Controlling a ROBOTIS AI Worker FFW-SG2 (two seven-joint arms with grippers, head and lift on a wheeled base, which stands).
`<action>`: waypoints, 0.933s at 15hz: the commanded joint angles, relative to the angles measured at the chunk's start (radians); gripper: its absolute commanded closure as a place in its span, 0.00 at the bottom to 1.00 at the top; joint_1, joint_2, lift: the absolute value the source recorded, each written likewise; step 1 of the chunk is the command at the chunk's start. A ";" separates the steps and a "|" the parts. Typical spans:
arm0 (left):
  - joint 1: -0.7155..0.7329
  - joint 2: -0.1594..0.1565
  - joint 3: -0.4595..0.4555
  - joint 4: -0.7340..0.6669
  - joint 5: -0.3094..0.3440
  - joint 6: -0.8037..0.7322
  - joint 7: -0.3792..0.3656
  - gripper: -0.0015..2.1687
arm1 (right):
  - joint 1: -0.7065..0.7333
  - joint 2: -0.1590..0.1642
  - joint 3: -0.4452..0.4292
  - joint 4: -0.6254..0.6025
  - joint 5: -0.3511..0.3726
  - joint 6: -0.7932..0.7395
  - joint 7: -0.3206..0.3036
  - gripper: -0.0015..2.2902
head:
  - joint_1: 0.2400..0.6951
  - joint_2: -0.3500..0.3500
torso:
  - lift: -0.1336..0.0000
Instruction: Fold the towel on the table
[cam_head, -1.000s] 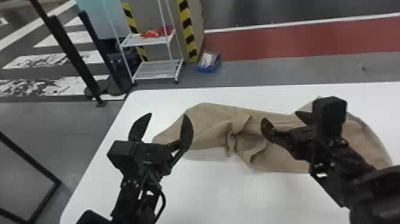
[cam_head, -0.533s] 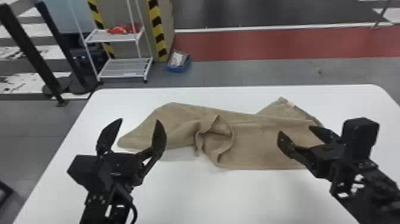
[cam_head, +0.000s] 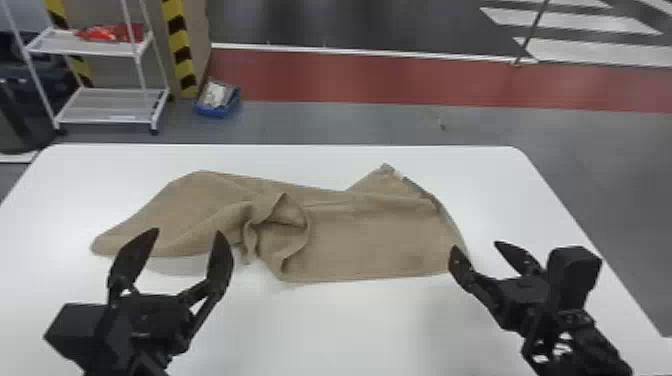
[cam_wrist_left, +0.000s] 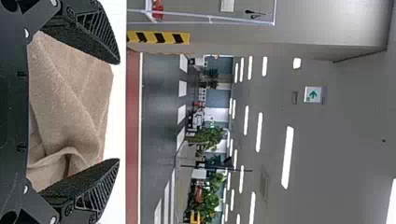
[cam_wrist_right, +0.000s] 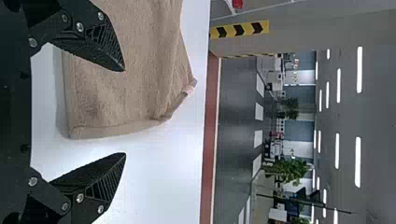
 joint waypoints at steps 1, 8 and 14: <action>-0.036 -0.011 -0.053 0.070 0.009 -0.003 -0.010 0.10 | 0.044 0.011 -0.033 0.001 -0.001 -0.066 0.000 0.12 | 1.00 0.25 | 0.04; -0.174 -0.073 -0.113 0.272 0.013 0.030 -0.018 0.10 | 0.076 0.039 -0.041 0.019 -0.012 -0.146 0.000 0.12 | 1.00 0.14 | 0.04; -0.189 -0.082 -0.121 0.285 0.013 0.107 -0.022 0.13 | 0.064 0.042 -0.021 0.045 -0.023 -0.155 0.000 0.12 | 1.00 0.13 | 0.04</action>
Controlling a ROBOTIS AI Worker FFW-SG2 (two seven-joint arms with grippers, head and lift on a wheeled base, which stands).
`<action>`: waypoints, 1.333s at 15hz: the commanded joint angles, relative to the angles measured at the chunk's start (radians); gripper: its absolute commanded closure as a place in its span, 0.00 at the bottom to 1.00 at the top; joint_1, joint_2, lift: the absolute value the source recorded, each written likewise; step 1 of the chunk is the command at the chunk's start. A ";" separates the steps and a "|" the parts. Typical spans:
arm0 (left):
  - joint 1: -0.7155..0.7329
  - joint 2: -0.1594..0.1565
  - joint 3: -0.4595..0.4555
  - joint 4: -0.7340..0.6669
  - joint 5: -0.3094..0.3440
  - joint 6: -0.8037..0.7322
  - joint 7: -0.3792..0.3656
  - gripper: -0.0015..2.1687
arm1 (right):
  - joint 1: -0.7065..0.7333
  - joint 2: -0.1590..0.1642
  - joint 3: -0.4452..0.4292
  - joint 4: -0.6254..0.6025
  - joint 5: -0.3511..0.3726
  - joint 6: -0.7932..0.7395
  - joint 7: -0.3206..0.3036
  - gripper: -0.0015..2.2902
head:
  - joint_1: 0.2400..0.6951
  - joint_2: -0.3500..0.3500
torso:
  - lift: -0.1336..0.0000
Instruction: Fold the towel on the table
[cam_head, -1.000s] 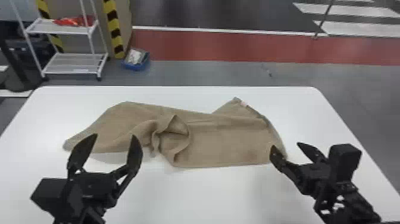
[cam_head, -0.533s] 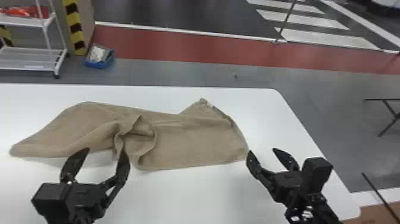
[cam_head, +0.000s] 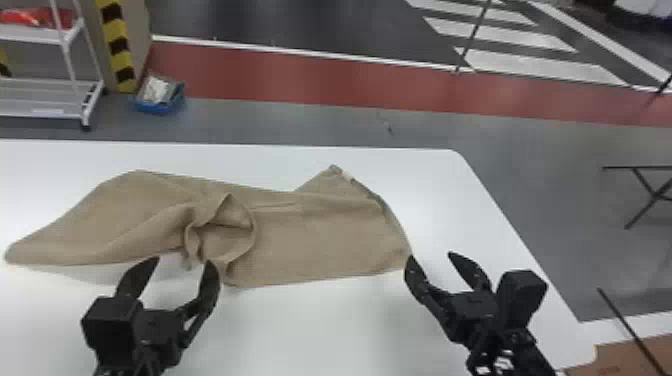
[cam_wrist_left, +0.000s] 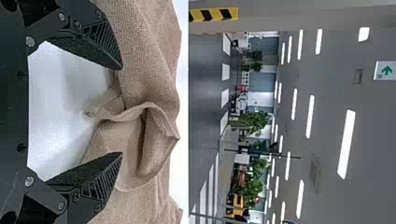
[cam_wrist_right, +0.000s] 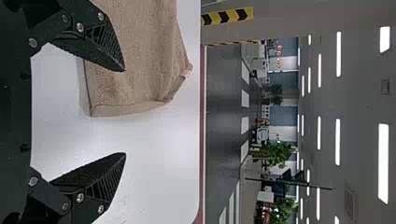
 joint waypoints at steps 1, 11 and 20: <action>-0.014 -0.004 -0.010 0.011 0.001 0.030 -0.003 0.13 | -0.009 0.008 0.014 0.002 -0.005 0.000 0.000 0.12 | 1.00 0.13 | 0.04; -0.051 -0.026 -0.038 0.069 -0.002 0.030 -0.001 0.16 | 0.008 0.011 0.018 -0.001 -0.014 -0.025 0.003 0.12 | 1.00 0.12 | 0.04; -0.039 -0.023 -0.023 0.051 0.000 0.008 0.016 0.19 | 0.014 0.013 0.020 -0.001 -0.019 -0.049 0.003 0.12 | 1.00 0.15 | 0.04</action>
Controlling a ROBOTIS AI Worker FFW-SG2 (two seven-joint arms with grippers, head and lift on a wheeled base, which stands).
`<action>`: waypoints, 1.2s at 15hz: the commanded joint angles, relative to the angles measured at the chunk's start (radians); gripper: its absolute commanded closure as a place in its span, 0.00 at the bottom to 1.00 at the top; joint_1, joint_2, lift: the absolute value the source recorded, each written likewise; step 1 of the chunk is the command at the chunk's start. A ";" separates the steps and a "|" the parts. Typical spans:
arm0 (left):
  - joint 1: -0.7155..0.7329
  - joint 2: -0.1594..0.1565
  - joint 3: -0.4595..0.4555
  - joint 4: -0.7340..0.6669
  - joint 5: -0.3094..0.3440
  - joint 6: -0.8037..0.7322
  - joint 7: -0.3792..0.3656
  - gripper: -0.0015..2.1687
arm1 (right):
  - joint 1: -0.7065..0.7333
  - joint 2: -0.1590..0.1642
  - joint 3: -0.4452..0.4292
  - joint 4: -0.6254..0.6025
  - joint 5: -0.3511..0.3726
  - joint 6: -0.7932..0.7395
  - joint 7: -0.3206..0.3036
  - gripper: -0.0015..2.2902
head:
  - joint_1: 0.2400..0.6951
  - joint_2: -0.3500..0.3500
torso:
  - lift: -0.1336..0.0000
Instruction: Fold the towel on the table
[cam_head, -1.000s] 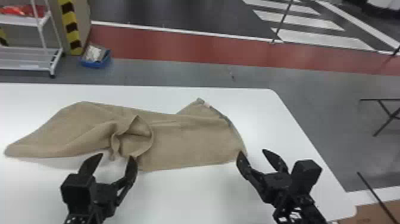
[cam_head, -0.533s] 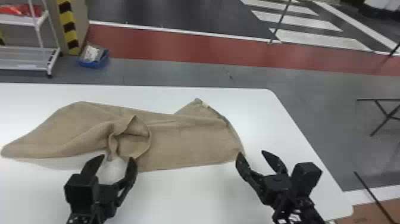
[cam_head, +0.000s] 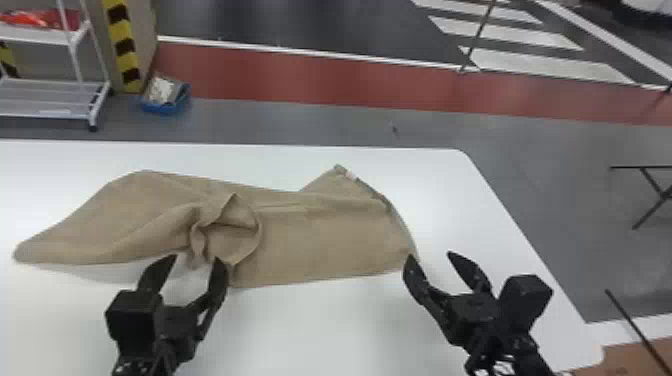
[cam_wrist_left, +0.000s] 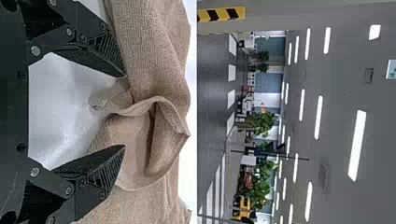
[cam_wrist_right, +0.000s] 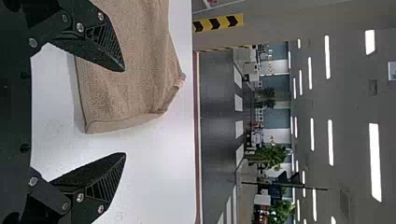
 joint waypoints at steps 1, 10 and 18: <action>-0.002 -0.004 -0.002 0.004 0.000 0.000 -0.005 0.19 | 0.004 0.000 0.000 0.000 -0.001 -0.009 0.000 0.12 | 1.00 0.15 | 0.04; -0.003 -0.004 -0.002 0.015 -0.003 0.018 -0.020 0.32 | 0.007 0.006 0.000 0.000 -0.015 -0.030 0.000 0.12 | 1.00 0.14 | 0.04; 0.012 0.005 0.003 -0.019 -0.001 0.024 -0.017 0.76 | 0.008 0.011 0.001 0.002 -0.018 -0.046 0.000 0.12 | 1.00 0.14 | 0.04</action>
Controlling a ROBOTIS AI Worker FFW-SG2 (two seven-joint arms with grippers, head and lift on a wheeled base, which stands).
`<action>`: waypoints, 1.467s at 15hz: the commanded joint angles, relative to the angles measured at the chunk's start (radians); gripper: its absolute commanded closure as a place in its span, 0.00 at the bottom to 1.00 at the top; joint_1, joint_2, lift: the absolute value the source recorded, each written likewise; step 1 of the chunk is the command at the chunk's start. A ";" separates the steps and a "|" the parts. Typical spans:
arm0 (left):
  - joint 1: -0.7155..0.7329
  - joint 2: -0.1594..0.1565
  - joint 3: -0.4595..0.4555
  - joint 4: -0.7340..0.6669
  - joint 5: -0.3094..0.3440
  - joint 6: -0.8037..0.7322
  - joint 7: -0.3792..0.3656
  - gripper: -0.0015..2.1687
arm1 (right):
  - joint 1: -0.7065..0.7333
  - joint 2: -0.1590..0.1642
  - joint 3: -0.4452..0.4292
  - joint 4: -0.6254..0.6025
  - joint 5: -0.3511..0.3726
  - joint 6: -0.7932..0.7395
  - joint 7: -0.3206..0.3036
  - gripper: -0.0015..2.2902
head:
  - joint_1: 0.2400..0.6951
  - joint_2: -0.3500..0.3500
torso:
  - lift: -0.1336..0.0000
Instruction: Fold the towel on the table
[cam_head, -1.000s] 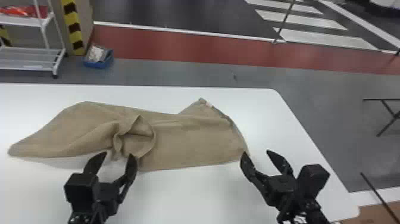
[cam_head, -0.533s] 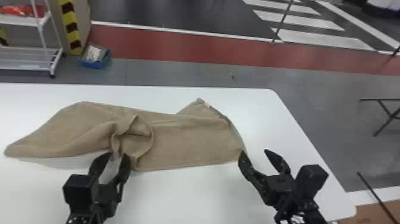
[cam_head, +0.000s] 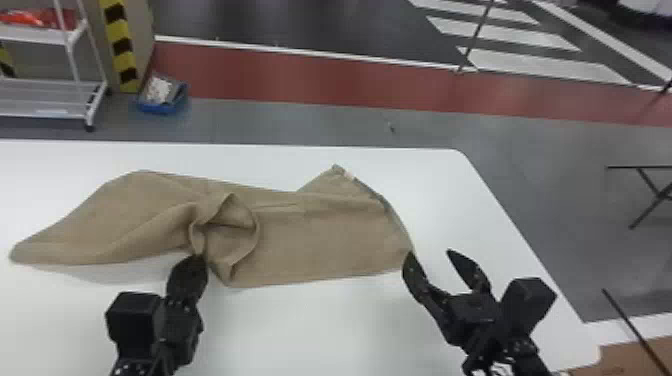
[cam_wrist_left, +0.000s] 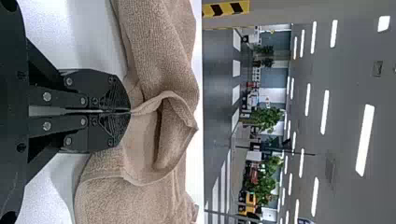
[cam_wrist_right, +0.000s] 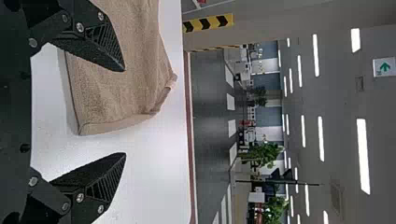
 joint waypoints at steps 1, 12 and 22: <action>0.012 0.003 0.004 -0.031 0.000 0.000 0.003 0.76 | -0.006 0.001 0.001 0.006 0.008 0.005 0.000 0.12 | 1.00 0.14 | 0.04; 0.074 0.033 0.043 -0.157 -0.001 0.000 0.015 0.76 | -0.172 0.001 0.072 0.161 0.103 0.116 0.000 0.18 | 1.00 0.19 | 0.04; 0.065 0.030 0.043 -0.146 0.000 0.006 0.005 0.76 | -0.167 -0.004 0.011 0.133 0.104 0.211 0.000 0.21 | 1.00 0.17 | 0.04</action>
